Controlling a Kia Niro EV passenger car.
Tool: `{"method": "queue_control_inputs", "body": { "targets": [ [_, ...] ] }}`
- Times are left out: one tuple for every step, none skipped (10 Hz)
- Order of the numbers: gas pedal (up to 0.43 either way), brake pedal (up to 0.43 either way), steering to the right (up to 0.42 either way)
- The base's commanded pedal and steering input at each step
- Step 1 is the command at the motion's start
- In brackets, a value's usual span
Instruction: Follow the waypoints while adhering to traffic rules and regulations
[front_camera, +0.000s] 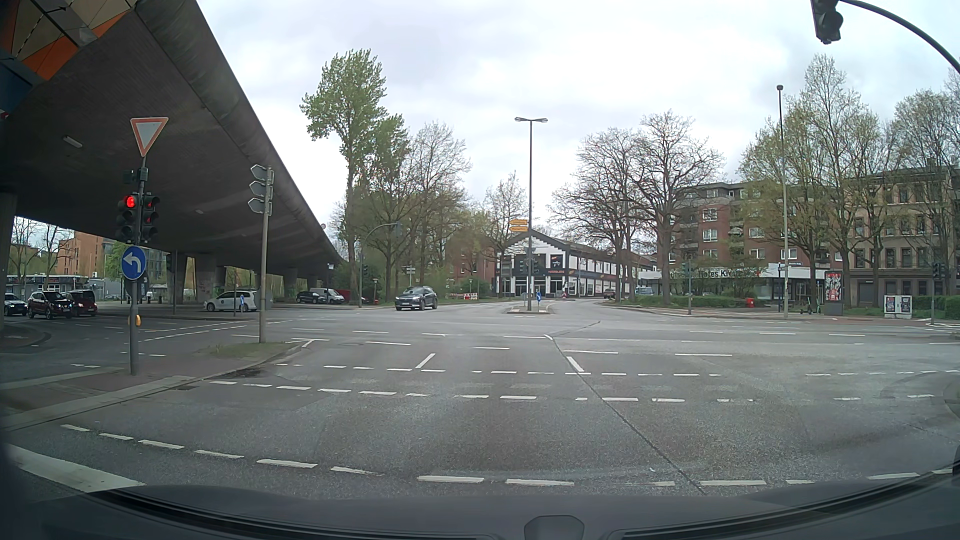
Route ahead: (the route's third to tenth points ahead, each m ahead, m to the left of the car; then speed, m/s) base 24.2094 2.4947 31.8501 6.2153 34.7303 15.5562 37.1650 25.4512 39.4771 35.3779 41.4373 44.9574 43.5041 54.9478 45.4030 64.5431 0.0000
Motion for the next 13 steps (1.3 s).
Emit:
{"method": "queue_control_inputs", "body": {
  "targets": [
    [0.000, 0.280, -0.011],
    [0.000, 0.280, -0.011],
    [0.000, 0.280, -0.011],
    [0.000, 0.280, -0.011],
    [0.000, 0.280, -0.011],
    [0.000, 0.280, -0.011],
    [0.000, 0.280, -0.011],
    [0.000, 0.287, -0.011],
    [0.000, 0.280, -0.011],
    [0.000, 0.280, -0.011],
    [0.000, 0.280, -0.011],
    [0.000, 0.287, -0.011],
    [0.000, 0.280, -0.011]
  ]
}}
